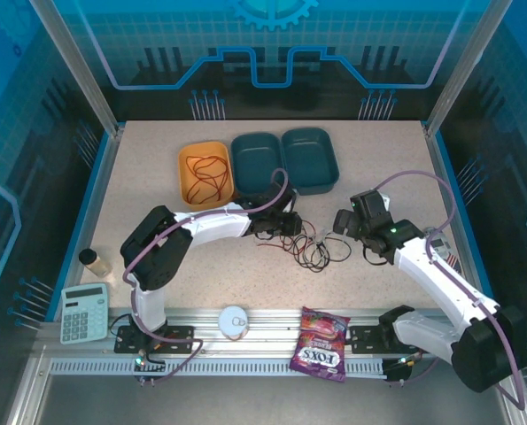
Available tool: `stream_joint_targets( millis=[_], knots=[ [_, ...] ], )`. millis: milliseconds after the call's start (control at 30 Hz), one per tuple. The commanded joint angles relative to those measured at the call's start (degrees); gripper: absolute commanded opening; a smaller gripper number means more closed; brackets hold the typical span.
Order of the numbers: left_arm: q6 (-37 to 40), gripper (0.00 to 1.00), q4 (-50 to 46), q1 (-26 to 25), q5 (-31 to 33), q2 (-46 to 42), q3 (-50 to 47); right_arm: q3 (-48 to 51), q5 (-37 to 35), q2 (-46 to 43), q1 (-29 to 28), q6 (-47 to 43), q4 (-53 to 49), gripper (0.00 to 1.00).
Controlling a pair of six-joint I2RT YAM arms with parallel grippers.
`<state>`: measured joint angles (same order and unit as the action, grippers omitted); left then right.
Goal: Untangle the cables
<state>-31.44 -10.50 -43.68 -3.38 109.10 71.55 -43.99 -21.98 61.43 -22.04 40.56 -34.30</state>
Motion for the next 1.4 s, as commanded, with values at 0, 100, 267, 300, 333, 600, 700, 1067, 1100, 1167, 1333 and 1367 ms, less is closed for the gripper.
stream_joint_targets(
  millis=[0, 100, 267, 300, 333, 600, 700, 1067, 1100, 1167, 1333, 1367],
  knots=[
    [0.1, 0.16, -1.3, -0.2, -0.7, 1.1, 0.7, 0.8, 1.6, 0.9, 0.8, -1.4, 2.6, 1.0],
    [0.0, 0.01, -1.0, -0.2, -0.7, 0.6, 0.4, 0.7, 1.4, 2.3, 0.8, -1.1, 2.4, 1.0],
    [0.9, 0.0, -0.9, -0.2, -1.2, -1.5, 0.0, 1.4, 7.5, 4.0, 0.9, -1.3, 5.4, 1.0],
    [1.2, 0.0, -0.9, -0.2, -1.5, -2.2, -0.1, 1.6, 8.7, 4.4, 0.9, -1.6, 6.3, 1.0],
    [1.3, 0.0, -0.4, -0.3, -1.9, -2.9, -0.4, 1.4, 9.4, 4.9, 0.9, -1.6, 6.8, 1.0],
    [1.2, 0.0, 7.7, -0.2, -4.4, -12.7, -8.1, -0.5, 15.8, 9.7, 0.9, -3.1, 9.7, 0.92],
    [1.0, 0.0, 10.9, -0.2, -4.9, -16.2, -11.2, -1.0, 17.9, 11.4, 0.8, -2.9, 11.0, 0.9],
    [0.5, 0.0, 16.2, -0.2, -4.4, -22.2, -15.9, -2.1, 20.9, 16.0, -2.2, -2.6, 15.0, 0.87],
    [0.6, 0.0, 16.5, -0.2, -3.8, -23.1, -16.3, -2.2, 20.7, 16.5, -2.7, -2.6, 14.9, 0.87],
    [0.8, 0.0, 17.0, -0.2, -2.7, -24.8, -17.0, -2.3, 20.2, 17.4, -3.5, -2.5, 14.8, 0.87],
    [2.8, 0.0, 16.5, -0.2, 0.1, -29.1, -18.0, -2.4, 19.3, 19.3, -5.3, -1.9, 15.3, 0.87],
    [3.2, 0.0, 16.3, -0.2, 0.7, -29.8, -18.1, -2.3, 19.2, 19.7, -5.5, -1.8, 15.6, 0.87]
  ],
)
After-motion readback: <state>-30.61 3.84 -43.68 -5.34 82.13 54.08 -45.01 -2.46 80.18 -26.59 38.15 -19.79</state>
